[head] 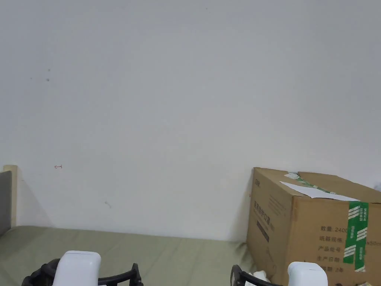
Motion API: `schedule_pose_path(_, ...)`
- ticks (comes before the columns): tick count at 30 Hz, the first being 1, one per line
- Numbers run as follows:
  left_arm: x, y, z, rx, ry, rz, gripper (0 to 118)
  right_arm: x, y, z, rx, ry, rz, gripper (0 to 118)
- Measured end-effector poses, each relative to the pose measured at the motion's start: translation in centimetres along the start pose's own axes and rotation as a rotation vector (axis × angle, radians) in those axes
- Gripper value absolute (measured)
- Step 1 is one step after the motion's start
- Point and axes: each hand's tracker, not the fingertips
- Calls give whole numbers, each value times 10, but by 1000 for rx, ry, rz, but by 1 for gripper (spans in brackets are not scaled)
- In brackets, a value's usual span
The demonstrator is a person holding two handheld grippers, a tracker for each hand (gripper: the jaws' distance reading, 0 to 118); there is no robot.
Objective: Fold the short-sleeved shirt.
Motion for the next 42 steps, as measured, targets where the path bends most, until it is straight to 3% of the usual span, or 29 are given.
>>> schedule_pose_path(26, 0, -7, -7, -33, 21, 2, 118, -8, -3, -9, -2, -2, 83, 118)
schedule_pose_path(27, 0, -8, -6, -34, 19, 2, 103, -7, -2, -9, -12, 29, 79, 110)
schedule_pose_path(28, 0, -8, -3, -18, 15, 2, 67, -6, -1, -8, -9, 74, 66, 87)
schedule_pose_path(29, 1, -8, -1, 14, 26, -10, 19, -6, -1, -7, 0, 78, 59, 33)
schedule_pose_path(30, 3, -7, -2, 32, 77, -27, 16, -6, -1, -6, 10, 43, 65, 14)
schedule_pose_path(32, 3, -5, -7, 24, 86, -2, 16, -7, -3, -6, 69, -165, 101, 14)
schedule_pose_path(34, -6, -2, -8, 10, 27, 72, 16, 0, -2, -6, 61, -55, 49, 14)
schedule_pose_path(36, -11, 0, -10, -15, -19, 87, 16, 3, -2, -6, 43, -64, 30, 14)
schedule_pose_path(42, -32, -1, -10, 4, 27, 32, 16, -13, -1, -15, 35, -67, 30, 14)
